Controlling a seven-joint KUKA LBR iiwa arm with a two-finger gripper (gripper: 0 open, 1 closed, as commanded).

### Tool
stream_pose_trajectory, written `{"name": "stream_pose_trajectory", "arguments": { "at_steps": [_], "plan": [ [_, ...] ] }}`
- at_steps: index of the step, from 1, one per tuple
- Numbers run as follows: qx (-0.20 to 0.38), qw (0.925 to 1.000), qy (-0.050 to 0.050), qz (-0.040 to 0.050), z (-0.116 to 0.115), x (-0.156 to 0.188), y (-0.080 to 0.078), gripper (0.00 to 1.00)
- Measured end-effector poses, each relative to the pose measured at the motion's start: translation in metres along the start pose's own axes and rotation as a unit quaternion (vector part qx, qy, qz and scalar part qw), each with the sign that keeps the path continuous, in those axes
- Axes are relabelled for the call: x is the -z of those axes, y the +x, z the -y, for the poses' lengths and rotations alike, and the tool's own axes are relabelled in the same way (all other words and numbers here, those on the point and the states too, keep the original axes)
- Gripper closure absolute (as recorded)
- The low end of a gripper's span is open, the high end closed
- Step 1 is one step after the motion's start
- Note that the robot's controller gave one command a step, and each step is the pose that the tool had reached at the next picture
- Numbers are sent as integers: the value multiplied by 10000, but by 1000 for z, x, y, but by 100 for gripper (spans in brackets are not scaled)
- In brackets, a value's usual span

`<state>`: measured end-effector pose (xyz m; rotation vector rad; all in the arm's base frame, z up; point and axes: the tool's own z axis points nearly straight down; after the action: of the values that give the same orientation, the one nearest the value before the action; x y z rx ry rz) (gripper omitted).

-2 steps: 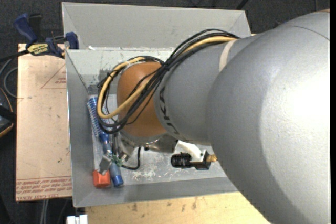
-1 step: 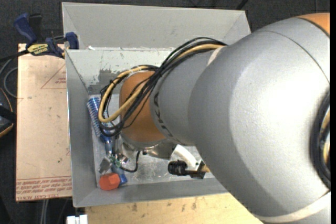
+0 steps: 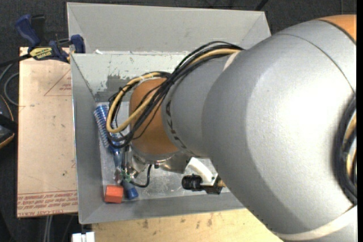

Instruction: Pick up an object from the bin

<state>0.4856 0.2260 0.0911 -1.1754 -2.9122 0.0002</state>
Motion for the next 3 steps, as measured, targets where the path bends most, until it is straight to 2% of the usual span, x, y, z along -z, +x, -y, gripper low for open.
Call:
{"name": "stream_pose_trajectory", "arguments": {
  "at_steps": [1, 2, 3],
  "plan": [
    [-1166, 9931, 86, -67, -41, -14, -37, 100],
    [1, 10000, 9, 20, -57, 19, -39, 100],
    [113, 9999, 46, -19, 20, 28, -7, 100]
  ]
}}
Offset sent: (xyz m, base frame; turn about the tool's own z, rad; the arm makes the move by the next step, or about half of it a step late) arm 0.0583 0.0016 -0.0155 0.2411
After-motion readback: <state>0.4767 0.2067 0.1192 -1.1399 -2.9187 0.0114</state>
